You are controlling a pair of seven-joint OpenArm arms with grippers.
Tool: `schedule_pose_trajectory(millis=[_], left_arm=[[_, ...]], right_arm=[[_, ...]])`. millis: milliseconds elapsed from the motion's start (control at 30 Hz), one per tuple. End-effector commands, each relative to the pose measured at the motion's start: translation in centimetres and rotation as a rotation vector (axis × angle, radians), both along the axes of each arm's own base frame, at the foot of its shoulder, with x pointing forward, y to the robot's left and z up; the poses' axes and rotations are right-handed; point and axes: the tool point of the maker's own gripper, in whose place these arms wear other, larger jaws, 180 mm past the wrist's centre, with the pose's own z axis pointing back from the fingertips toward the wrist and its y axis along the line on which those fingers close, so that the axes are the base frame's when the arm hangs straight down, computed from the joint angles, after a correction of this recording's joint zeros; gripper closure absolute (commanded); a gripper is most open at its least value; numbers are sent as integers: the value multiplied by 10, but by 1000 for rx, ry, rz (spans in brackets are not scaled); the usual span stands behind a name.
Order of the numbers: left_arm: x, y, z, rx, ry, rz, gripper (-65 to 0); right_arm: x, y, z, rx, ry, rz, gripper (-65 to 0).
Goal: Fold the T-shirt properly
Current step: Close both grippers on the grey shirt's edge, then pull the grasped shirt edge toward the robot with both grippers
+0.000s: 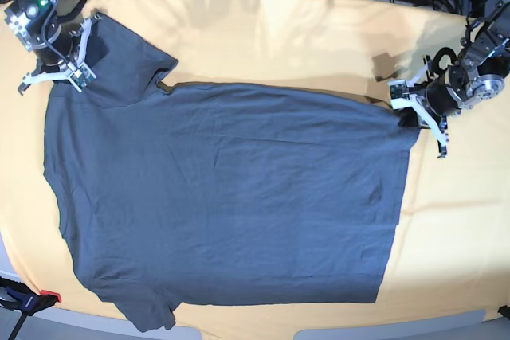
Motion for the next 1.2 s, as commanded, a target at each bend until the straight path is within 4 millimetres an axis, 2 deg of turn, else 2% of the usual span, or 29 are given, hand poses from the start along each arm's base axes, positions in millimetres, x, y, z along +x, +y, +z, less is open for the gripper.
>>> schedule_pose_trajectory(millis=[0,133,233,433,567,667,867,1033,1167], left_arm=[[6,3,14,14,-34,-5,0],[-3,-6,27,-1,-13,-32,0],[-19,-12,31,8,55,-84,0],[-43,-6,40,53,160,-139,0],[-70,-4,41,77,296,-177,0],[-98,-4,44,90,424,-221,0],[-112,-7,56,72,475,-225,0],[-128,-13,61,58,547,-184,0],[-144,-22,64,50,605,-171,0]], right_arm=[[2,-5,12,-32,-24,8,0],[-9,-11,21,-61,-14,11,0],[-20,-15,23,-71,2,6,0],[-47,-27,17,-91,82,-2,0],[-65,-26,15,-44,149,-13,0],[-73,-28,22,-48,166,-23,0],[-93,-25,37,-47,207,-2,0],[-120,-27,31,-57,289,-4,0],[-126,-29,30,-64,303,-12,0]])
